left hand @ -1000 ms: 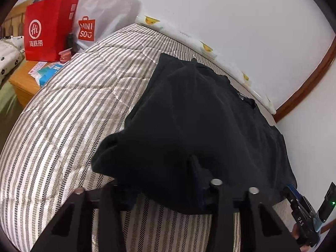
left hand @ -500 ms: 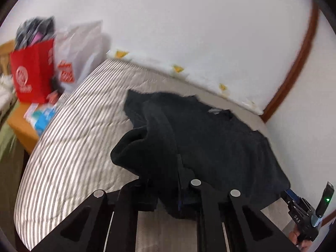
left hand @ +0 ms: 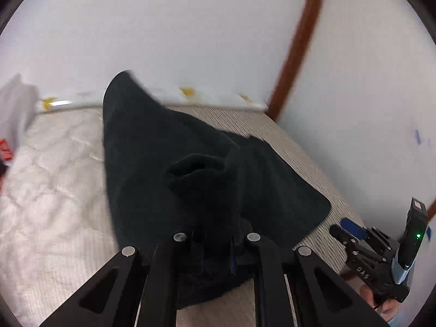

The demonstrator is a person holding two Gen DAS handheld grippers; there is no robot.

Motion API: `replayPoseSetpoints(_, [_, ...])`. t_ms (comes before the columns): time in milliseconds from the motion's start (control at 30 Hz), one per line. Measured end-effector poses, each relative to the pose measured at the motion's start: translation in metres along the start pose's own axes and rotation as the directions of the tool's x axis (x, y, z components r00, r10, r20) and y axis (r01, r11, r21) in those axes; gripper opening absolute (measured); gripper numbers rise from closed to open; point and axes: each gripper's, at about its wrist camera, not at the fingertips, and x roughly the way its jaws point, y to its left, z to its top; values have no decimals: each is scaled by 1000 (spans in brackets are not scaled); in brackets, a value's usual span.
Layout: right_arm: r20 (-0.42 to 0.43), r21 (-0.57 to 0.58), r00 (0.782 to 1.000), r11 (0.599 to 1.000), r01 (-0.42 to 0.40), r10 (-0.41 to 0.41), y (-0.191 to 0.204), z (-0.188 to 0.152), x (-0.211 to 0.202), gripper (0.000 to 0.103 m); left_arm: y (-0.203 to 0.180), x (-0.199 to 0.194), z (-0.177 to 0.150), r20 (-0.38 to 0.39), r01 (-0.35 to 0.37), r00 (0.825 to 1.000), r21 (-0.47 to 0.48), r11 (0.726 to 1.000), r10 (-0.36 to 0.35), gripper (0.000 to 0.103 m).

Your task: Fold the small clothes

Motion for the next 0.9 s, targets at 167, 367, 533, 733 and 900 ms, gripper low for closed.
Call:
replayPoseSetpoints(167, [-18, -35, 1000, 999, -7, 6, 0, -7, 2, 35, -8, 32, -12, -101, 36, 994, -2, 999, -36, 12])
replayPoseSetpoints(367, [-39, 1, 996, 997, -83, 83, 3, 0, 4, 47, -9, 18, -15, -115, 47, 993, 79, 996, -38, 21])
replayPoseSetpoints(533, [-42, 25, 978, 979, -203, 203, 25, 16, 4, 70, 13, -15, -25, -63, 30, 998, 106, 994, -23, 60])
replayPoseSetpoints(733, [-54, 18, 950, 952, -306, 307, 72, 27, 7, 76, 70, -29, -58, -73, -20, 997, 3, 1000, 20, 61])
replayPoseSetpoints(900, [-90, 42, 929, 933, -357, 359, 102, 32, 29, 76, 94, -28, -84, -105, 7, 994, -47, 999, -12, 62])
